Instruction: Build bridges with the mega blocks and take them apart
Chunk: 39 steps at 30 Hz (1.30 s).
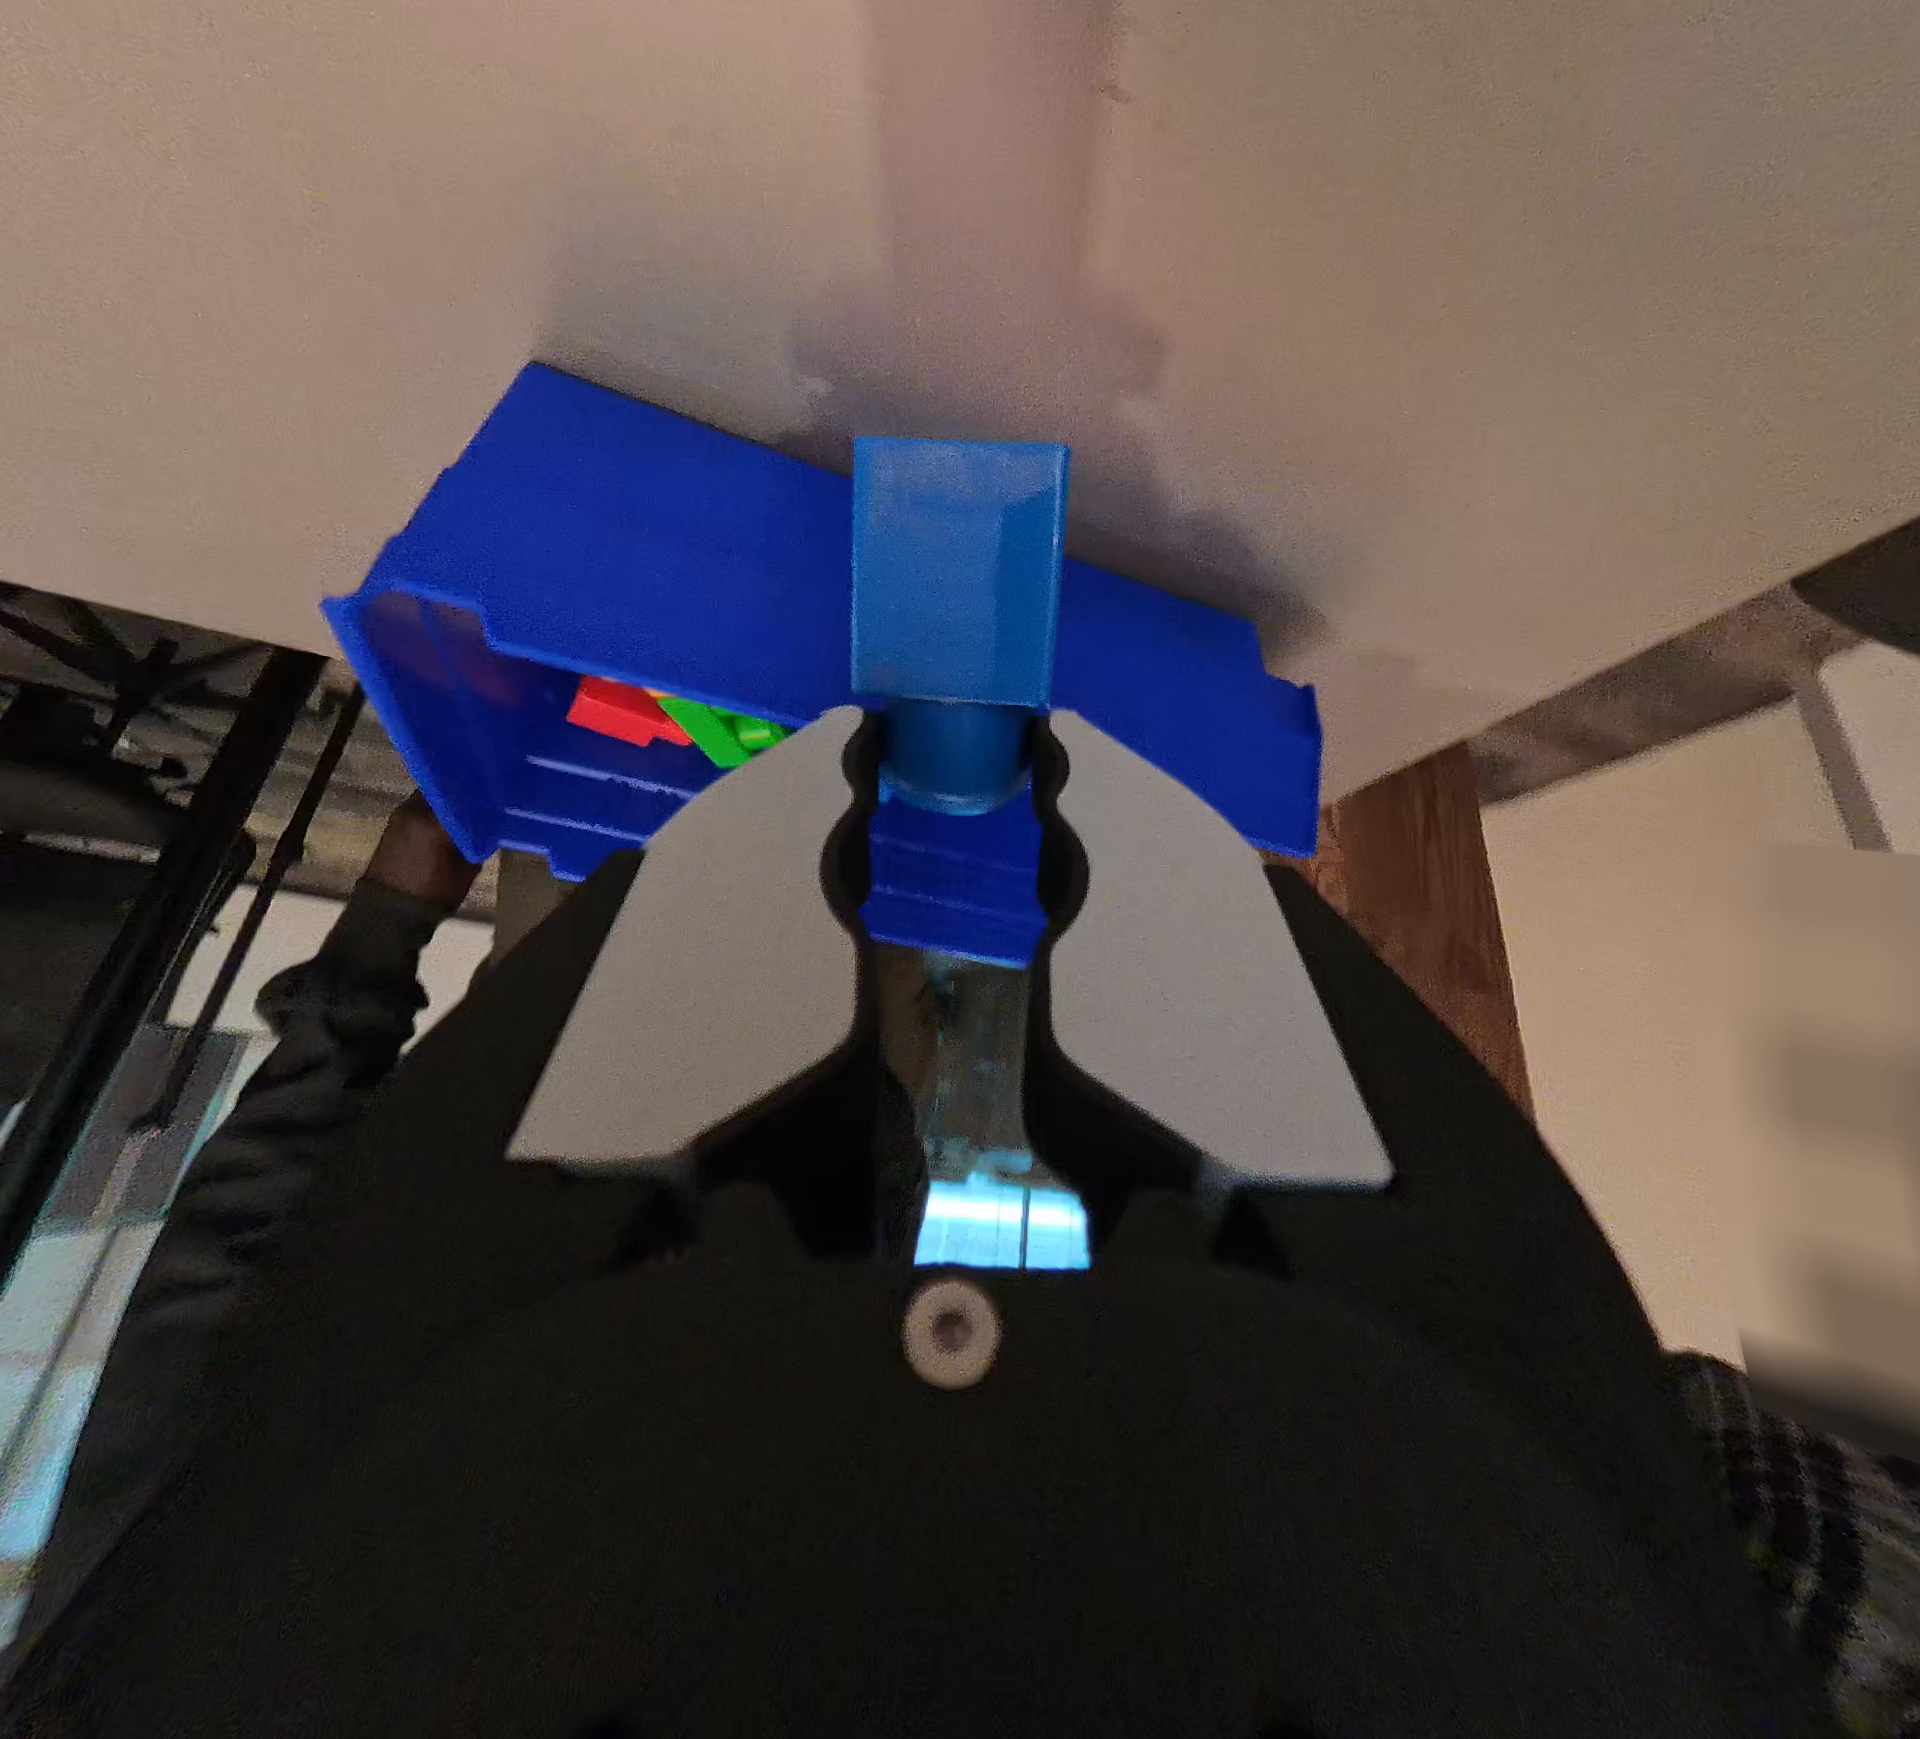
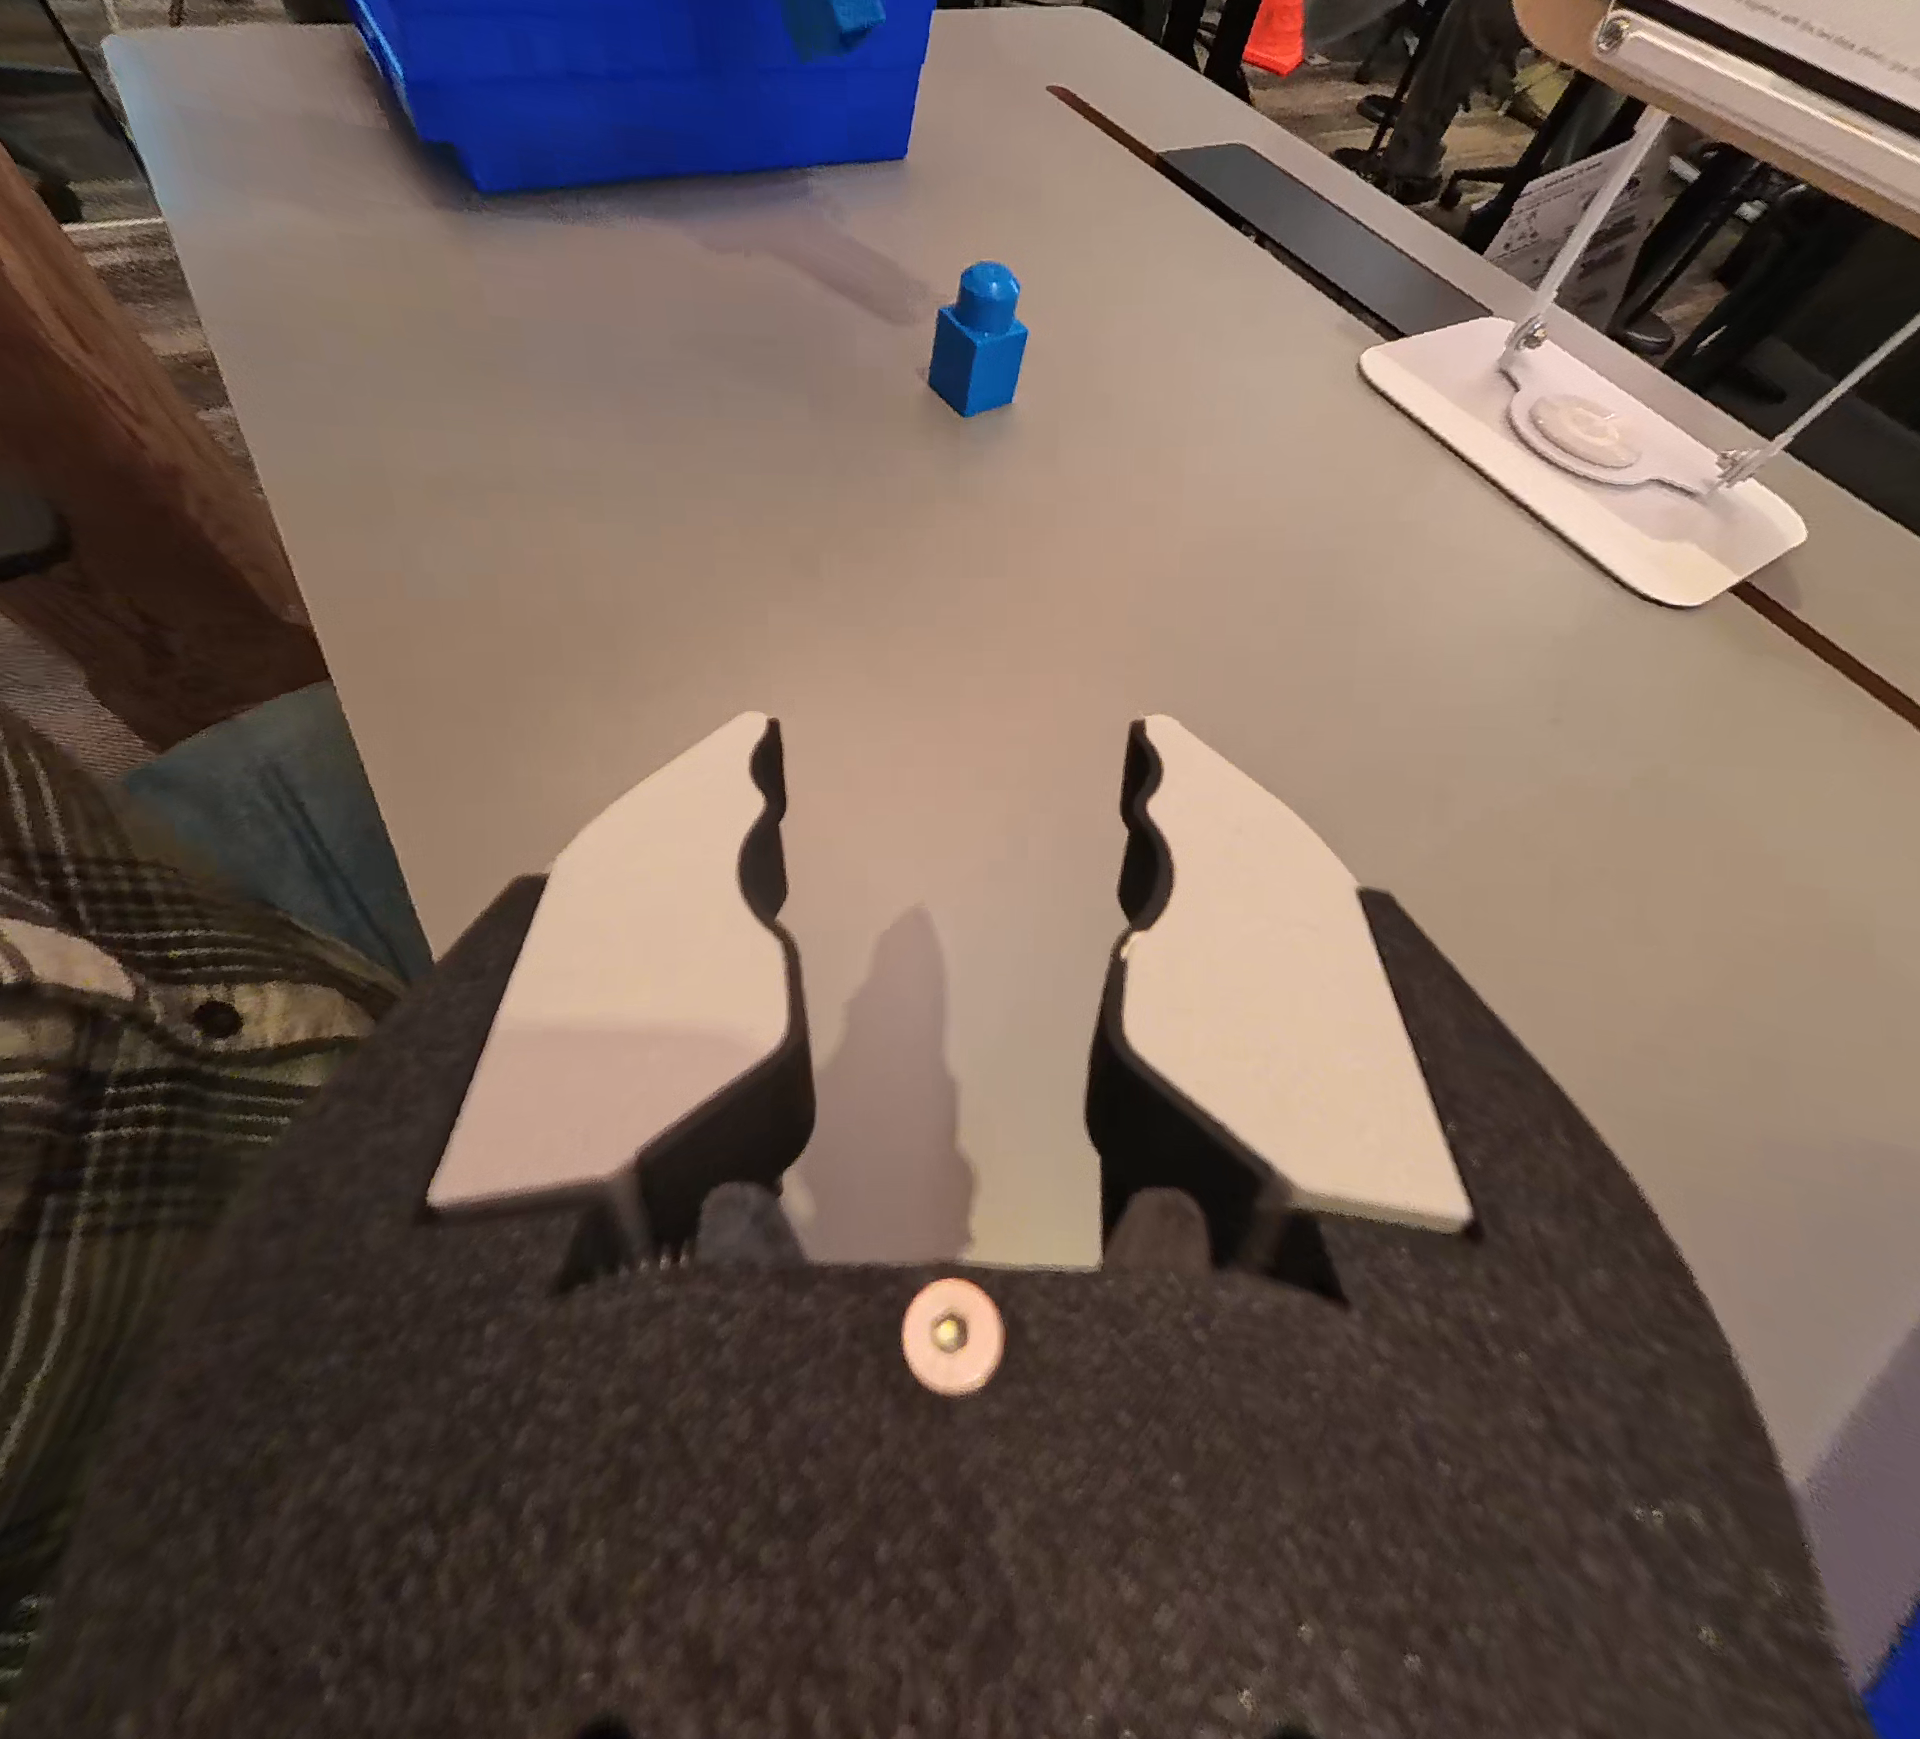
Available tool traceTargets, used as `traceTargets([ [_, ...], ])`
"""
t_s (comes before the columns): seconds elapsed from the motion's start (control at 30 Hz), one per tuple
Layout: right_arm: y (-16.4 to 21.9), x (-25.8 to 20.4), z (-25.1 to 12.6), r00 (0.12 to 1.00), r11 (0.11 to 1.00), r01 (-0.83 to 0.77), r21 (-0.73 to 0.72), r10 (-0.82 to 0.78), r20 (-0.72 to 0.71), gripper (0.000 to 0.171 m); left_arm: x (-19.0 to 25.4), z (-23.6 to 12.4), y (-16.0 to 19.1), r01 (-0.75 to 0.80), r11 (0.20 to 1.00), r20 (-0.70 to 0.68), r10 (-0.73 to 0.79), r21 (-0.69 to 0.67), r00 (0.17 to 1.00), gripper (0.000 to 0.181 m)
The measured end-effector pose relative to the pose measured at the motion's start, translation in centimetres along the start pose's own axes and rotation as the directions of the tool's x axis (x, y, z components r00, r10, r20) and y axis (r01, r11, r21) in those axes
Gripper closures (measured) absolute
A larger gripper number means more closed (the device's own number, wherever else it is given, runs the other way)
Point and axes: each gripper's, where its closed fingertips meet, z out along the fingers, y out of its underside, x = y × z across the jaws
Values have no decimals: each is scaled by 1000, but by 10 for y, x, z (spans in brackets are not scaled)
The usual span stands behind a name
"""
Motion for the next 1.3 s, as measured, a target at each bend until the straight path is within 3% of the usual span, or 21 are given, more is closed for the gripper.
traceTargets([
  [0.1, 0, 4, -9, 1000, 1000, 1, 5, -1, -20, 110, 9, 1, -28, -50, 995, -25, 48, -88, 999, 153],
  [0.33, 7, 12, -27, 998, 1000, -9, 0, 9, -66, 110, 22, 3, -87, -163, 977, -4, 164, -137, 986, 153],
  [0.6, 12, 15, -36, 996, 1000, -21, -4, 21, -88, 110, 19, 14, -99, -207, 948, 19, 218, -241, 976, 153],
  [0.97, 12, 18, -40, 995, 1000, -20, -9, 19, -99, 110, 22, 20, -119, -253, 925, 28, 272, -284, 962, 153],
  [1.3, 13, 16, -41, 995, 1000, -22, -11, 21, -94, 110, 26, 14, -130, -263, 937, 29, 277, -228, 961, 153],
])
